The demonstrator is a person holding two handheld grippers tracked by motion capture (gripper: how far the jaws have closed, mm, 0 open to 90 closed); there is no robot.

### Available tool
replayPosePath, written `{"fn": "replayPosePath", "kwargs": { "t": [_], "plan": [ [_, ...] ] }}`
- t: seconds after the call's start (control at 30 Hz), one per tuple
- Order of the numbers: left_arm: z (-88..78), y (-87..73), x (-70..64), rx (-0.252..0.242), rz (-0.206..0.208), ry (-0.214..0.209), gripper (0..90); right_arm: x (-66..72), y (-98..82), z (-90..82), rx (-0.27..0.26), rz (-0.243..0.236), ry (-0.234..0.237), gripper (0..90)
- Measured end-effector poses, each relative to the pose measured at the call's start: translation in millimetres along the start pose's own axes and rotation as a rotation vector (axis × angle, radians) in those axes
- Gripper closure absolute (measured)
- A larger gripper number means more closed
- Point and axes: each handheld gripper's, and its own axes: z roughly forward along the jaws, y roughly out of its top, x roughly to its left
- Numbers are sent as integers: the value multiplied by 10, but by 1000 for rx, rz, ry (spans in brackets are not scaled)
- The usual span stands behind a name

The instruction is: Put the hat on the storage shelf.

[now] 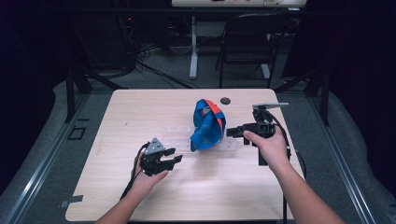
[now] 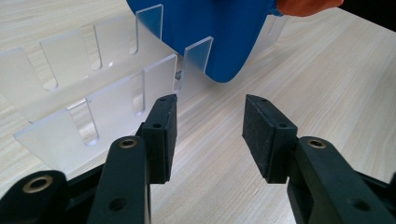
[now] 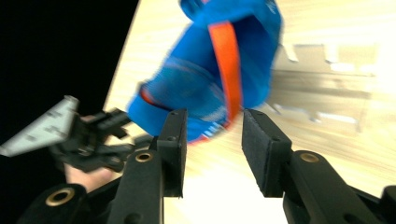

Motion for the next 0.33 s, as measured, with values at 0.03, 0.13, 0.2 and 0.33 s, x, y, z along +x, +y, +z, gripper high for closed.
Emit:
{"fn": "replayPosePath", "kwargs": {
  "t": [0.03, 0.13, 0.2, 0.33],
  "plan": [
    [4, -2, -5, 2, 1, 6, 550, -37, -62, 11, -3, -10, -13, 595],
    [20, -12, -7, 9, 4, 3, 545, -122, -216, 44, -26, -30, -19, 571],
    [32, -19, -12, 14, 6, 6, 541, -190, -347, 70, -41, -51, -25, 555],
    [59, -27, -31, 18, 9, 4, 541, -319, -608, 138, -65, -96, -42, 533]
  ]
}}
